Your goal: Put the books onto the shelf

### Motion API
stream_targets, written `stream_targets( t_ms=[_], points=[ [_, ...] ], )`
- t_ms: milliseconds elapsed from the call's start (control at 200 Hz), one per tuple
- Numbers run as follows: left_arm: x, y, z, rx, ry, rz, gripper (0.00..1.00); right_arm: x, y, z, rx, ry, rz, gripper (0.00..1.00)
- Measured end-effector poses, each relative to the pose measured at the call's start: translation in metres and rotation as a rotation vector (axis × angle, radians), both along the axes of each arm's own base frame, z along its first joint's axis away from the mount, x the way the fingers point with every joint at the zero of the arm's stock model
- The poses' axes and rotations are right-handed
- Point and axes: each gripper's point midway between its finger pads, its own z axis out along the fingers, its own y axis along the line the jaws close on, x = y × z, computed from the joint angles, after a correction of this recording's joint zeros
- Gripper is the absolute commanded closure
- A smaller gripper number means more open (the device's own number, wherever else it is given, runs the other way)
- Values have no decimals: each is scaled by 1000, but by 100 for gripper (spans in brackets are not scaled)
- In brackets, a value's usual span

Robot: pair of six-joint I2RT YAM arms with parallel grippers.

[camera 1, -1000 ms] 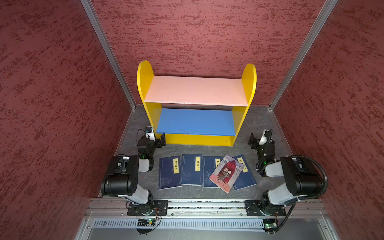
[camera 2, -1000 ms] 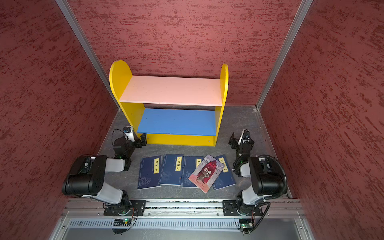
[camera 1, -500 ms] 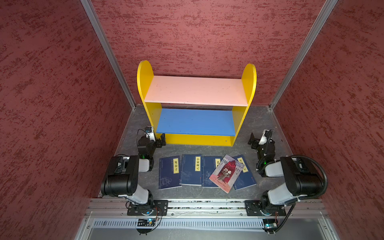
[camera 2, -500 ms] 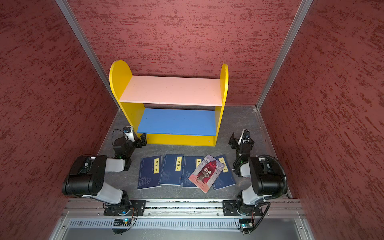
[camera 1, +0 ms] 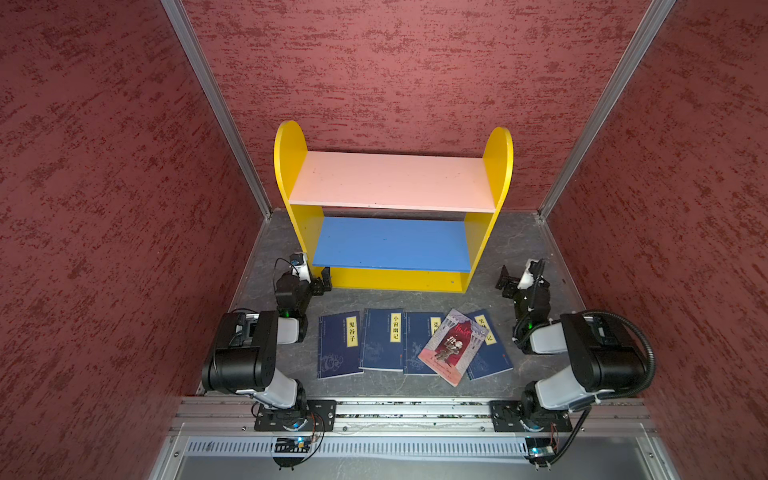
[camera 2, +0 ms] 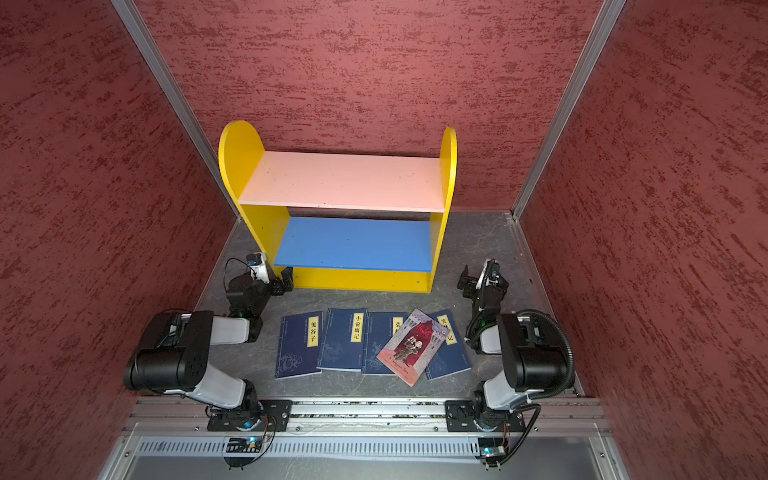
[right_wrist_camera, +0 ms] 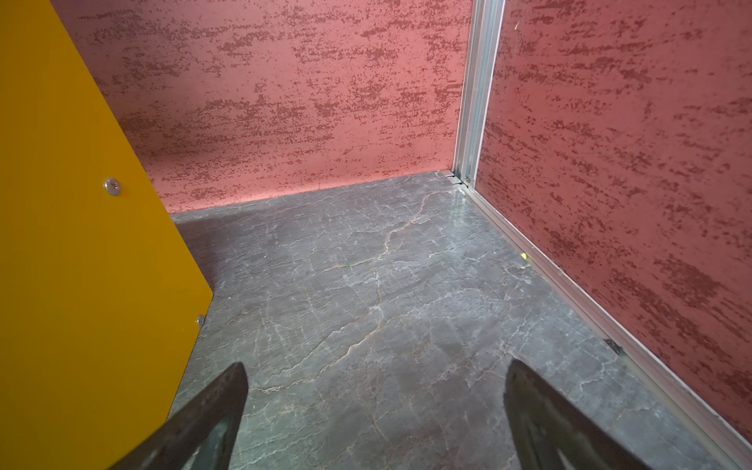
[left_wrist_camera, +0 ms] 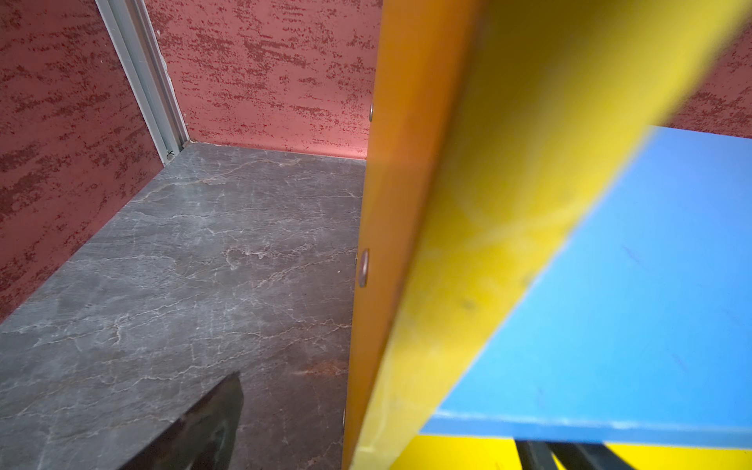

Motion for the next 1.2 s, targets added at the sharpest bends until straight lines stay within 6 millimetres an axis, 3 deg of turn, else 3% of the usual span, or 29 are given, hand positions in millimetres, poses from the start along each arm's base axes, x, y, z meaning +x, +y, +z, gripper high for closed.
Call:
stream_targets(
  t_ms=[917,1202],
  points=[
    [-1,-4,0,21,10,7,1,0,0,0,1,0,0,1],
    [-12,-11,18,38,136,-36,1,-1,-4,0,9,-2,-23,1]
  ],
)
